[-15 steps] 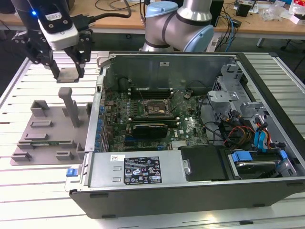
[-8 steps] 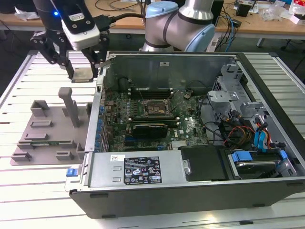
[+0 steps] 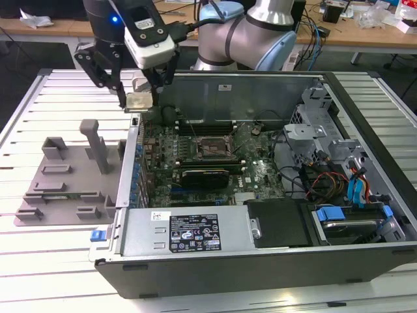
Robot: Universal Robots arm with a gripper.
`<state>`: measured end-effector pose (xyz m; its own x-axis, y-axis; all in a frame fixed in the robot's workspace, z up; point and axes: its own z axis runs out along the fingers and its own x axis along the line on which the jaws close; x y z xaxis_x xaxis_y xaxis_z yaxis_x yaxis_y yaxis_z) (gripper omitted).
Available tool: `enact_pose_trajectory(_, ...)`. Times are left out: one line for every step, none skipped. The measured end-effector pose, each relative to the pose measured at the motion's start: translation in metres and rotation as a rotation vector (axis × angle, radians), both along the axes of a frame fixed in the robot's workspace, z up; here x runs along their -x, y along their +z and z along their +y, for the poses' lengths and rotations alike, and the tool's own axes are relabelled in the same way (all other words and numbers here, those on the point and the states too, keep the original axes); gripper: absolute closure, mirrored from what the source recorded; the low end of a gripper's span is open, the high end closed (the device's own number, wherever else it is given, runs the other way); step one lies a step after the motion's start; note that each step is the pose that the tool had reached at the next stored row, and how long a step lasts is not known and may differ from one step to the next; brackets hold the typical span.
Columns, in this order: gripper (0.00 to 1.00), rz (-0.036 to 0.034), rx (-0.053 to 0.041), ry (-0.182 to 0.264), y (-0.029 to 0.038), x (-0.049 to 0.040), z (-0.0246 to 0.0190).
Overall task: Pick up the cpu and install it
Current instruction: 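Pick up the cpu and move it towards the insertion slot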
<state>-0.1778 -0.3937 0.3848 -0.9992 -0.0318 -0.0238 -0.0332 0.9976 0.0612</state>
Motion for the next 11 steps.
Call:
enact_pose_trajectory(0.45,0.0000,0.0000,0.000,0.0000,-0.0059,0.0000)
enact_pose_trajectory(0.45,0.0000,-0.0001,0.000,0.0000,-0.0110,0.0000)
enact_pose_trajectory(0.45,0.0000,0.0000,0.000,0.0000,-0.0149,0.0000)
enact_pose_trajectory(0.45,0.0000,0.0000,0.000,0.0000,-0.0205,0.0000)
enact_pose_trajectory(0.45,0.0000,0.0000,0.000,0.0000,-0.0257,0.0000)
enact_pose_trajectory(0.45,0.0001,0.0000,0.000,0.0000,-0.0287,0.0000)
enact_pose_trajectory(0.45,0.0000,0.0000,0.000,0.0000,-0.0310,0.0000)
enact_pose_trajectory(0.45,0.0000,0.0000,0.000,0.0000,-0.0334,0.0000)
enact_pose_trajectory(0.45,0.0000,0.0000,0.000,0.0000,-0.0366,0.0000)
enact_pose_trajectory(0.45,0.0000,0.0000,0.000,0.0000,-0.0397,0.0000)
enact_pose_trajectory(0.45,0.0000,-0.0001,0.000,0.0000,-0.0434,0.0000)
